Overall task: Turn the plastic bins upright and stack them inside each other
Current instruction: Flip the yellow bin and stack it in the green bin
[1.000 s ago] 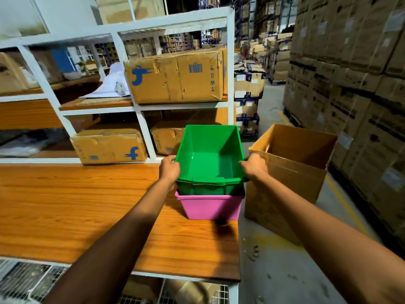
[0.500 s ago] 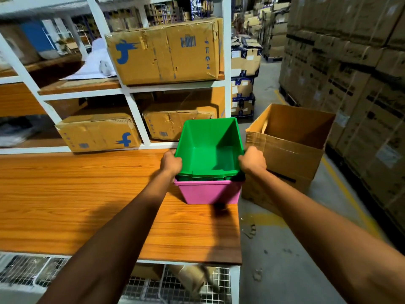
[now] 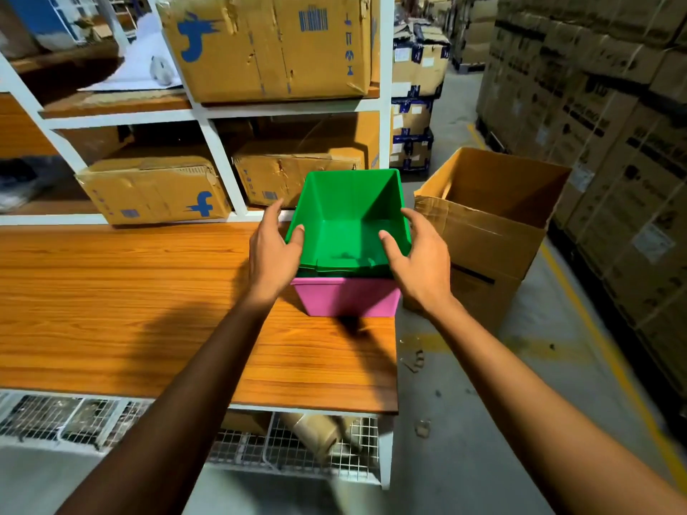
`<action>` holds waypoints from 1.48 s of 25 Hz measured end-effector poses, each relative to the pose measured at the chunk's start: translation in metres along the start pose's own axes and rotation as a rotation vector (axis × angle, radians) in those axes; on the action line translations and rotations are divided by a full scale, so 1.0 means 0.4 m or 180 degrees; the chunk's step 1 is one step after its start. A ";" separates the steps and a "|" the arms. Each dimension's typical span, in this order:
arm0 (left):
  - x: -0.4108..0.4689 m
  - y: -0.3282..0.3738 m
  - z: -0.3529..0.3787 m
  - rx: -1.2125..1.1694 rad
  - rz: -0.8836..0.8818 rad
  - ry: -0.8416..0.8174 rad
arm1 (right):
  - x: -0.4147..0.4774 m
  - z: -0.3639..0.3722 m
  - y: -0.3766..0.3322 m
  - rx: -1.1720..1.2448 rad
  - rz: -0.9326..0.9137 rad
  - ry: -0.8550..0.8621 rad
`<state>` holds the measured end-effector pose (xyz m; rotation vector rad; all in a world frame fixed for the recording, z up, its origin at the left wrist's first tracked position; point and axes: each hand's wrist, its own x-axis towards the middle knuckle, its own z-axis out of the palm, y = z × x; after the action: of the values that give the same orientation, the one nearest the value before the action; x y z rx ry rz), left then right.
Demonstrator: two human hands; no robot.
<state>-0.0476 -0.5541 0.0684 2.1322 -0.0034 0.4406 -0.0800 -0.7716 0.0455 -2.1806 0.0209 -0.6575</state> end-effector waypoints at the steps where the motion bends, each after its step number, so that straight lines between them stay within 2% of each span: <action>1: -0.028 -0.004 -0.012 -0.0064 0.0083 0.0104 | -0.026 -0.001 -0.006 0.0137 -0.0075 0.0079; 5: -0.150 -0.075 -0.072 0.0095 0.0372 0.0560 | -0.153 0.044 -0.017 0.0520 -0.0272 0.0078; 9: -0.276 -0.197 -0.164 0.0358 0.0341 0.0570 | -0.270 0.141 -0.034 0.0798 -0.0496 -0.0423; 11: -0.354 -0.254 -0.213 0.0489 0.0152 0.0602 | -0.326 0.201 -0.051 0.0903 -0.0529 -0.0783; 16: -0.596 -0.427 -0.317 0.0515 -0.0848 0.0851 | -0.515 0.349 -0.123 0.0968 -0.0400 -0.1548; 20: -0.734 -0.554 -0.445 0.0600 -0.1301 0.1031 | -0.658 0.469 -0.199 0.0815 -0.0502 -0.2275; 24: -0.813 -0.683 -0.643 0.0661 -0.1476 0.1315 | -0.766 0.636 -0.341 0.0705 -0.0721 -0.2761; 28: -0.840 -0.801 -0.860 0.0596 -0.1472 0.1508 | -0.851 0.833 -0.538 0.0706 -0.0944 -0.2829; 33: -0.836 -0.947 -1.152 0.0971 -0.1376 0.1772 | -0.964 1.076 -0.804 0.0835 -0.1197 -0.3024; 37: -0.812 -1.079 -1.310 0.1209 -0.1427 0.1915 | -1.001 1.244 -0.954 0.0816 -0.1372 -0.3226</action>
<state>-0.4409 0.0605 -0.1152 2.1882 0.9439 0.8388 -0.2733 -0.0698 -0.1095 -2.0423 -1.0160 0.2762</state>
